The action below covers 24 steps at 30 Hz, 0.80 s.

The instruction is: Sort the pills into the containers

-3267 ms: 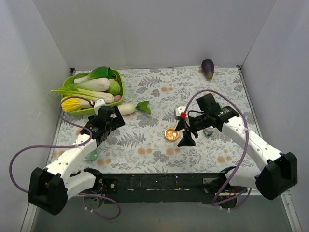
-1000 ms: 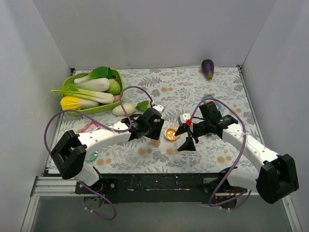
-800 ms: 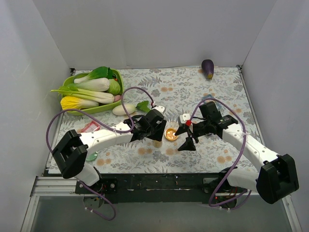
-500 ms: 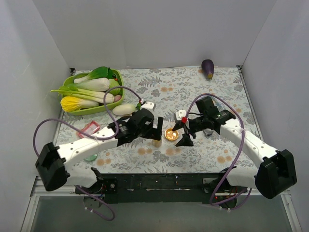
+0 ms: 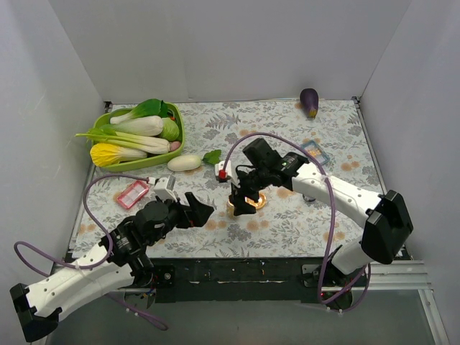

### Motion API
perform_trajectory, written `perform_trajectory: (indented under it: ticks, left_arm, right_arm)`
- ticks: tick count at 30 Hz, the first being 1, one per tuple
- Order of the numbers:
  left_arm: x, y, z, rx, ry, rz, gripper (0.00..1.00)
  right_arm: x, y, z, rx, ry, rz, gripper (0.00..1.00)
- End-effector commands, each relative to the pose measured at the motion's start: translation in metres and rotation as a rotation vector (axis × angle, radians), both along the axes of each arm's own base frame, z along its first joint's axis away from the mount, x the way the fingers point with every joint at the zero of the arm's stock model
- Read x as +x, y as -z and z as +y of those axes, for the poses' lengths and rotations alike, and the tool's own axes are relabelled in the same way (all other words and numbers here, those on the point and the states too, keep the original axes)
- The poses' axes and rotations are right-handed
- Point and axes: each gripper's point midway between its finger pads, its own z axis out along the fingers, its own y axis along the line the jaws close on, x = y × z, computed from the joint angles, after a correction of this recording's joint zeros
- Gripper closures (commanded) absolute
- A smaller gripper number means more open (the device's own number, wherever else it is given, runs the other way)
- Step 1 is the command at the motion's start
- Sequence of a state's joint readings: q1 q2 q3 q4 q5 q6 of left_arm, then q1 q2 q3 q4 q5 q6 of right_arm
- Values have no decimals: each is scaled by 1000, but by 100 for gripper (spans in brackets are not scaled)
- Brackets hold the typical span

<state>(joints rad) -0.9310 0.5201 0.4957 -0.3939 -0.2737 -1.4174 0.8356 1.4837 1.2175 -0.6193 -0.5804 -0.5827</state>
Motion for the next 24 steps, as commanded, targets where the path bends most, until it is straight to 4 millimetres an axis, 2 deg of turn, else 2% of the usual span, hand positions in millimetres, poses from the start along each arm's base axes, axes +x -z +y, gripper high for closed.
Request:
perform_trajectory:
  ticks: [1, 5, 11, 14, 17, 20, 21, 24]
  left_arm:
    - [-4, 12, 9, -53, -62, 67, 2]
    - [-6, 21, 10, -36, -59, 84, 2]
    - [-5, 27, 9, -13, -52, 81, 2]
    - [-5, 29, 8, -9, -46, 83, 2]
    - [-6, 27, 7, -16, -35, 72, 2]
    - [-8, 26, 3, -28, -8, 62, 2]
    - [-9, 27, 2, -20, 12, 50, 2]
    - [-15, 23, -13, -39, 117, -1, 2]
  right_arm:
    - [14, -3, 16, -64, 107, -37, 19]
    - [29, 19, 15, -158, 157, -67, 19]
    - [39, 35, 17, -224, 185, -70, 21]
    - [40, 41, 19, -241, 187, -67, 27]
    - [42, 46, 20, -260, 189, -65, 38]
    - [43, 46, 21, -262, 187, -60, 61]
    - [43, 44, 21, -261, 186, -62, 76]
    - [43, 35, 20, -248, 180, -75, 95]
